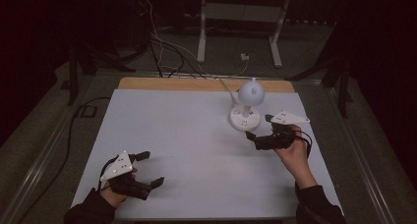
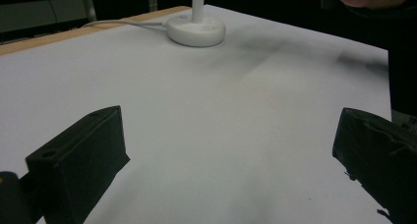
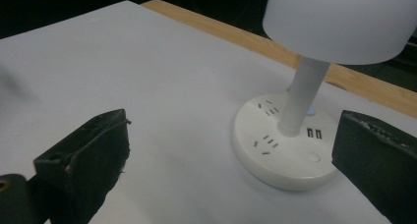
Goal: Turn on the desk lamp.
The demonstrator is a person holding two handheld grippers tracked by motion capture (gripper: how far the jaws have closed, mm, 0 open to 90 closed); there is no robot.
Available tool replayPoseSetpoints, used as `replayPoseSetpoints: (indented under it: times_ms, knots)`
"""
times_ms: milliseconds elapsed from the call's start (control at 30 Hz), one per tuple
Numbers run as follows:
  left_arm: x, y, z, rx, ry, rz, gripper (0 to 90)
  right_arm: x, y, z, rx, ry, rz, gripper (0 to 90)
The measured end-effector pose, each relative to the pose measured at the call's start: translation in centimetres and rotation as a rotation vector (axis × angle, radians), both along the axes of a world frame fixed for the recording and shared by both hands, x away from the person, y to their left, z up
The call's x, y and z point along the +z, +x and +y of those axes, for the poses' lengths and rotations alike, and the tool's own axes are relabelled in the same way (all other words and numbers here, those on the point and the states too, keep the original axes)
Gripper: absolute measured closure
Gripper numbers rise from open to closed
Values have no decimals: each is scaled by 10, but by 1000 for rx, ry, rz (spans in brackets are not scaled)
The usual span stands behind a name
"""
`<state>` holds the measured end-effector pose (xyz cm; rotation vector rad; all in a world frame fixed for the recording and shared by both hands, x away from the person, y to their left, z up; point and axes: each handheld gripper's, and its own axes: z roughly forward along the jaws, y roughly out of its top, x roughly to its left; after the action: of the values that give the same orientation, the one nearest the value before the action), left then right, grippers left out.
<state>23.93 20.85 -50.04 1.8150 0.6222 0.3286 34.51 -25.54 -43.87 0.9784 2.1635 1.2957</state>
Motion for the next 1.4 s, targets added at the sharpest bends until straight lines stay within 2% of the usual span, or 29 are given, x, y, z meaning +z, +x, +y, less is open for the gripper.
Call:
replayPoseSetpoints:
  times_ms: [600, 767, 1067, 1400]
  knots:
    - [0, 0, 0, -1, -3, 4, 3, -21, 37, -10, -89, -1, 68, 6]
    - [0, 0, 0, -2, -1, 3, 3, -27, 48, -16, -118, 12, 83, 6]
    - [0, 0, 0, -2, -3, 7, 3, -34, 61, -21, -166, 10, 93, 6]
    - [0, 0, 0, -3, -5, 5, 3, -46, 73, -26, -217, 18, 148, 7]
